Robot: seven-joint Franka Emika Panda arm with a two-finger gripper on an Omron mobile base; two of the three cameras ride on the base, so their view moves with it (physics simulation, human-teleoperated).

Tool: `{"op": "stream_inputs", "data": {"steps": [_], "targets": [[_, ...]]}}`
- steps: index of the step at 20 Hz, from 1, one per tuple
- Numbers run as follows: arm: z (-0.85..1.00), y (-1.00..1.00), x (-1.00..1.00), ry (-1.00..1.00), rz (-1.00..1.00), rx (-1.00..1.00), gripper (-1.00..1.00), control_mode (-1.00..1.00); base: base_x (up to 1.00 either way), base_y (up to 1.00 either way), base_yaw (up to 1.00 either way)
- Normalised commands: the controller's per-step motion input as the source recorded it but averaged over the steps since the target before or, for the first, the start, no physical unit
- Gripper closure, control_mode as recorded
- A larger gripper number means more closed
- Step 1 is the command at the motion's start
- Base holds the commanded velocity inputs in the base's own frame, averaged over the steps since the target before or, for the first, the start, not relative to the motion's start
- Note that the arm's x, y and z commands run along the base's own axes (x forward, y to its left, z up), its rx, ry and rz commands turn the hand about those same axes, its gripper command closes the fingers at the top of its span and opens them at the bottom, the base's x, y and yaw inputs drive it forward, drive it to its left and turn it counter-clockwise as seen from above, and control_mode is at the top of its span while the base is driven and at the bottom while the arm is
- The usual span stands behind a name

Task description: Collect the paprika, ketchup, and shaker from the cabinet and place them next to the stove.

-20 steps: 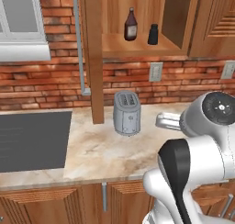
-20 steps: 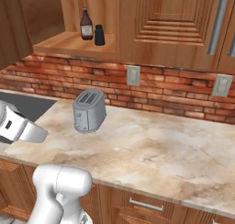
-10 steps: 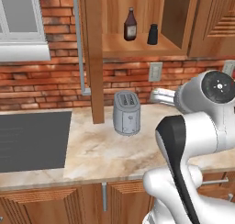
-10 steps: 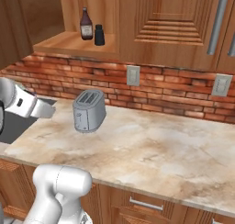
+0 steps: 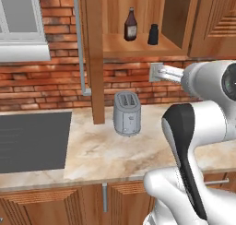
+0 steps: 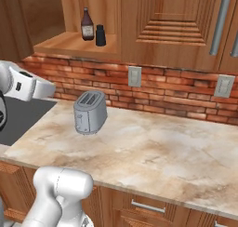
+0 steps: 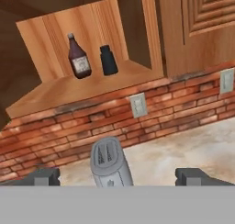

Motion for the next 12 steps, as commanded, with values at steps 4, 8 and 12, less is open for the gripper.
{"op": "stream_inputs", "data": {"steps": [4, 8, 12], "targets": [[0.37, 0.00, 0.13, -0.10, 0.00, 0.00, -1.00, -1.00, 0.00, 0.00, 0.00], [0.27, 0.00, 0.22, -0.04, 0.00, 0.00, -1.00, -1.00, 0.00, 0.00, 0.00], [0.22, 0.00, 0.21, 0.00, 0.00, 0.00, -1.00, -1.00, 0.00, 0.00, 0.00]]}}
